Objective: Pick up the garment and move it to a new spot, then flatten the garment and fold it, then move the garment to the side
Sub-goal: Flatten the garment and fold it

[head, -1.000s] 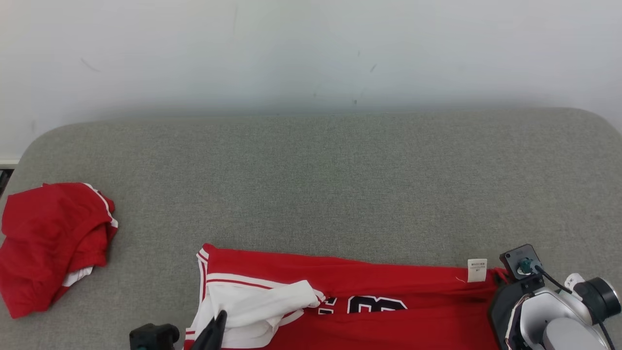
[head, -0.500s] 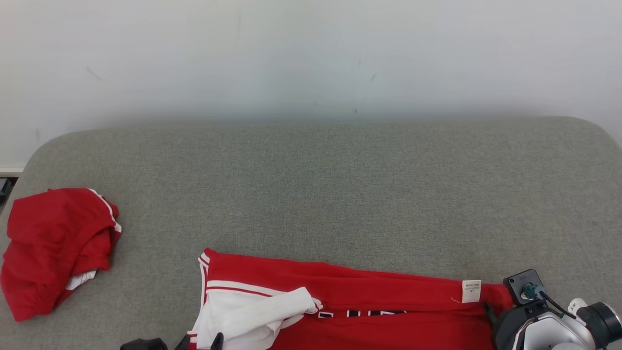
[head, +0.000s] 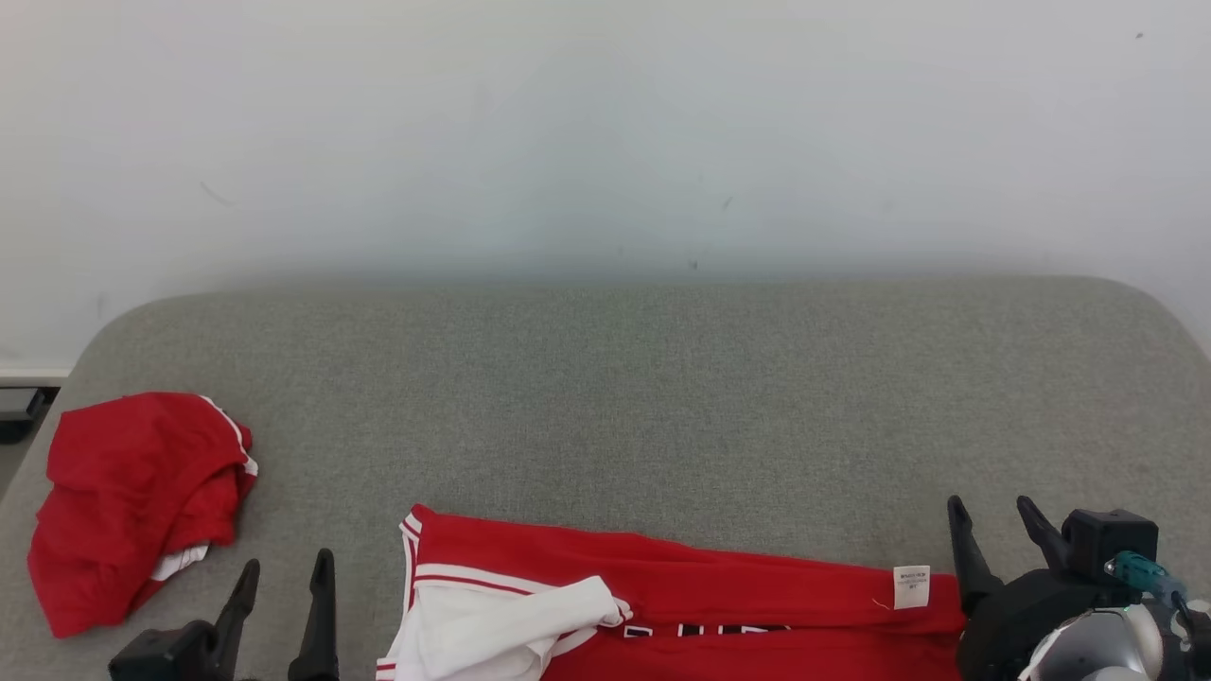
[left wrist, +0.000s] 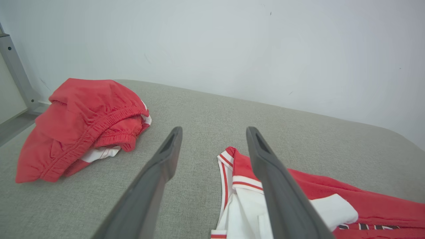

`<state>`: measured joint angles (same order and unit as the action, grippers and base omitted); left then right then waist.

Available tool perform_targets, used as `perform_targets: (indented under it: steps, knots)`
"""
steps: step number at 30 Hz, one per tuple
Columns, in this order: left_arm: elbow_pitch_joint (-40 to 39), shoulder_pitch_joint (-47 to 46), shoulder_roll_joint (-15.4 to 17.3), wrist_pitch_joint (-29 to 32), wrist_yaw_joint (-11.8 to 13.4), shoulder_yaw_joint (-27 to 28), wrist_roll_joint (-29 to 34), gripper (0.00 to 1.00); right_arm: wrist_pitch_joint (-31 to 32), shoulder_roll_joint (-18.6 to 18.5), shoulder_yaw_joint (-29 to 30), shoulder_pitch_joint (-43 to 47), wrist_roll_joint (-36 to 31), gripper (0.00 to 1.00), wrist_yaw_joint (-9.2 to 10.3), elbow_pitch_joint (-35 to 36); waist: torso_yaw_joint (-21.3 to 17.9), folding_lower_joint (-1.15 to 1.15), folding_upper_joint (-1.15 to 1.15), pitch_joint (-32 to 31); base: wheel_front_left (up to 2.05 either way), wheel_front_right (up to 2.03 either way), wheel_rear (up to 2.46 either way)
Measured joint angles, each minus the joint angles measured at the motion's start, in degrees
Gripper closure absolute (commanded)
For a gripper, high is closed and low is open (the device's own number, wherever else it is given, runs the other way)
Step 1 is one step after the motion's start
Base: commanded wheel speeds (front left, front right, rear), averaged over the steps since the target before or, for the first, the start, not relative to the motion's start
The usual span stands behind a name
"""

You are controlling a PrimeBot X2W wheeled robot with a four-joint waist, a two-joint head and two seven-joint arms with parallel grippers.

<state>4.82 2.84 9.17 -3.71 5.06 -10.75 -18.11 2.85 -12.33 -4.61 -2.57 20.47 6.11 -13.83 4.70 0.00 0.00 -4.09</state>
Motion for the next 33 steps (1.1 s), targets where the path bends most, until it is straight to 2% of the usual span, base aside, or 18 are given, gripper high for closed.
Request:
perform_targets:
  steps: [7,11,17,30,33]
  knots:
    - [1.6,1.9,1.1,-2.5,0.0,1.5,-0.1,0.00,-5.5,3.9,-1.6,1.8,0.6,0.00,0.00,5.1,-1.0,0.00,0.00,-2.8,0.00,0.00,0.00]
    - [3.1,4.0,1.6,-2.4,-0.2,1.3,-0.3,0.00,-7.0,4.6,-1.7,3.9,0.8,0.00,0.00,6.4,-1.9,0.00,0.00,-3.7,0.00,0.00,0.00]
    - [3.5,4.0,2.0,-2.4,-1.5,0.5,-0.5,0.00,-8.0,4.8,-1.2,6.3,1.2,0.00,0.00,6.6,-2.3,0.00,0.00,-4.0,0.00,0.00,0.00]
    - [3.5,3.8,1.8,-2.4,-1.6,-0.6,-0.5,0.00,-8.4,4.2,-1.1,6.9,1.2,0.00,0.00,7.1,-2.7,0.00,0.00,-3.1,0.00,0.00,0.00]
    - [3.6,3.8,1.8,-2.4,-2.1,-0.9,-0.5,0.00,-5.6,3.7,-0.3,6.9,1.2,0.00,0.29,6.4,-2.7,0.00,0.00,-3.0,0.00,0.00,0.00]
